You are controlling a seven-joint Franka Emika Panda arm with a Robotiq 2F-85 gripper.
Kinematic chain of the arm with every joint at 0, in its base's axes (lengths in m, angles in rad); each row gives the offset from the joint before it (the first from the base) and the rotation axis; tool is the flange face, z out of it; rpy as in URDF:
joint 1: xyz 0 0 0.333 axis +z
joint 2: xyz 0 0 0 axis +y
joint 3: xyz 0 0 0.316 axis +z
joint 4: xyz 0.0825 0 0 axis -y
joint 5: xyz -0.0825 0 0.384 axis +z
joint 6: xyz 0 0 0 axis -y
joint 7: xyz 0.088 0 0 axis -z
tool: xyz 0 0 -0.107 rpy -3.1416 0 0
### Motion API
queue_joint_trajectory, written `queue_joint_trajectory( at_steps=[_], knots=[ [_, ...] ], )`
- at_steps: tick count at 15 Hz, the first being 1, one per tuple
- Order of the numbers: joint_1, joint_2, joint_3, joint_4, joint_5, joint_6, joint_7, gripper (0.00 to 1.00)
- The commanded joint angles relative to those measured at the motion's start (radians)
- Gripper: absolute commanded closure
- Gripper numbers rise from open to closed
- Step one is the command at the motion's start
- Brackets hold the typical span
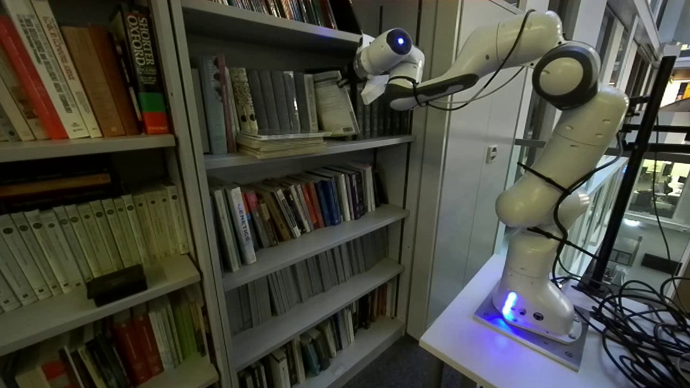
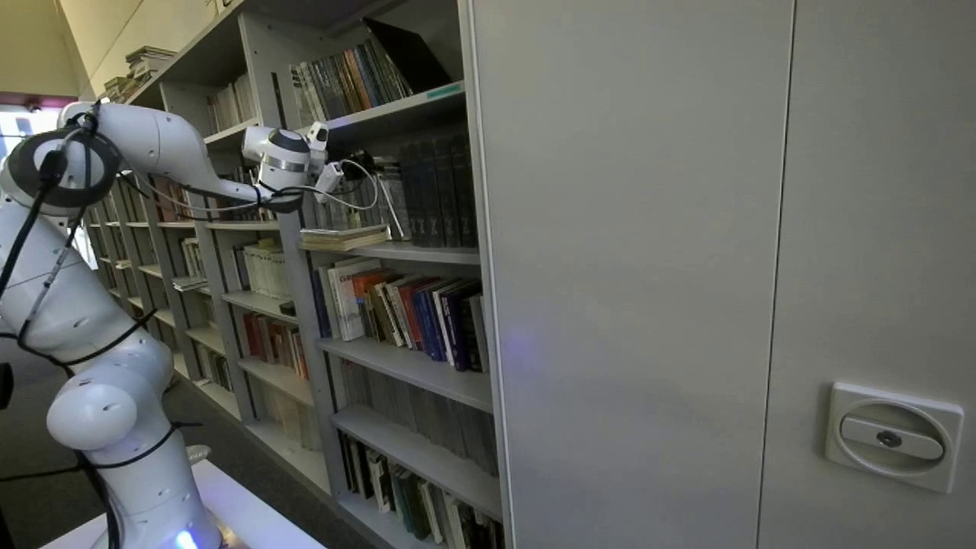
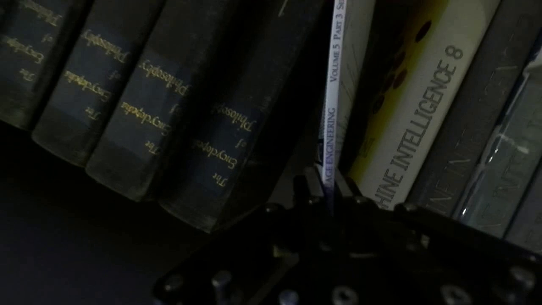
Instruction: Pull one of the books out of the shelf and lay it on top of the pile of books
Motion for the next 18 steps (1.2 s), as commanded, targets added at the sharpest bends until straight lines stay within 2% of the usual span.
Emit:
queue_joint_trajectory(
  at_steps=[1, 5, 6, 7, 8, 9, 14, 18],
  knots=[
    [0.100, -0.154, -0.127, -0.145, 0.142, -0.010, -0.232, 0.98],
    [0.212, -0.253, -0.229, -0.211, 0.225, -0.036, -0.409, 0.98],
    [0.227, -0.275, -0.244, -0.220, 0.226, -0.039, -0.430, 0.98],
    [0.279, -0.287, -0.288, -0.224, 0.202, -0.052, -0.436, 0.98],
    [0.266, -0.307, -0.288, -0.227, 0.173, -0.031, -0.425, 0.98],
    [0.226, -0.331, -0.267, -0.229, 0.152, 0.000, -0.413, 0.98],
    [0.038, -0.410, -0.188, -0.208, -0.090, 0.166, -0.198, 0.98],
    [-0.188, -0.476, -0.099, -0.163, -0.313, 0.333, 0.026, 0.98]
  ],
)
